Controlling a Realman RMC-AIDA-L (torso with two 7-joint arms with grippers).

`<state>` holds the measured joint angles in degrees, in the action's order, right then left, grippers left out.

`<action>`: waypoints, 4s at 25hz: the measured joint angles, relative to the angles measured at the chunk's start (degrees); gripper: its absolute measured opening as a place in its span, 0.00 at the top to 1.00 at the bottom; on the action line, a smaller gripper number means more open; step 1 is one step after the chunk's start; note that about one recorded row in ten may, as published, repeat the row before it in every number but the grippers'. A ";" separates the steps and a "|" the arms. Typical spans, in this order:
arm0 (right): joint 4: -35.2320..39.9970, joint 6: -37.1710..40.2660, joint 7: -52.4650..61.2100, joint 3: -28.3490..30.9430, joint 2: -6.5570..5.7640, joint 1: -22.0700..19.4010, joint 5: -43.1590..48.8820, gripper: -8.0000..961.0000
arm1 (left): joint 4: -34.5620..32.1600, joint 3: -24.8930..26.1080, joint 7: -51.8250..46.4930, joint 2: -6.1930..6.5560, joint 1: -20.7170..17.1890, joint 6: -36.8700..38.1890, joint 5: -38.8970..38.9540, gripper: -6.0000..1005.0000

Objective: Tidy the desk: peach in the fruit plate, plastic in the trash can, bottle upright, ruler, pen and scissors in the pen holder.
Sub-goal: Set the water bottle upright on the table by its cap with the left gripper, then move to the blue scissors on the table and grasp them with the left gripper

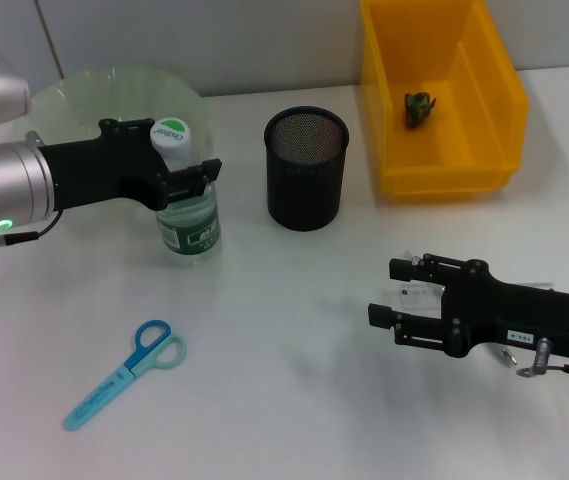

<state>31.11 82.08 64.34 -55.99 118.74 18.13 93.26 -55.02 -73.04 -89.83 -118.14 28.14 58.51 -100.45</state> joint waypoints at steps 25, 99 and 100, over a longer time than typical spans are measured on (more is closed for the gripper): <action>0.00 -0.06 -0.06 0.00 0.00 -0.12 -0.01 0.28 | -0.39 1.17 -0.86 0.03 1.17 0.51 0.35 0.25; 1.23 0.62 -0.61 3.07 -0.79 -1.42 -0.20 0.29 | -31.37 -24.51 -58.79 -0.54 -6.45 22.39 -51.93 0.28; 1.23 0.62 -0.61 3.07 -0.79 -1.42 -0.20 0.29 | -31.16 -24.75 -58.86 -0.57 -6.26 22.59 -52.01 0.28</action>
<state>32.34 82.70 63.72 -52.91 117.95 16.71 93.05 -86.18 -97.79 -148.69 -118.72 21.88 81.11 -152.46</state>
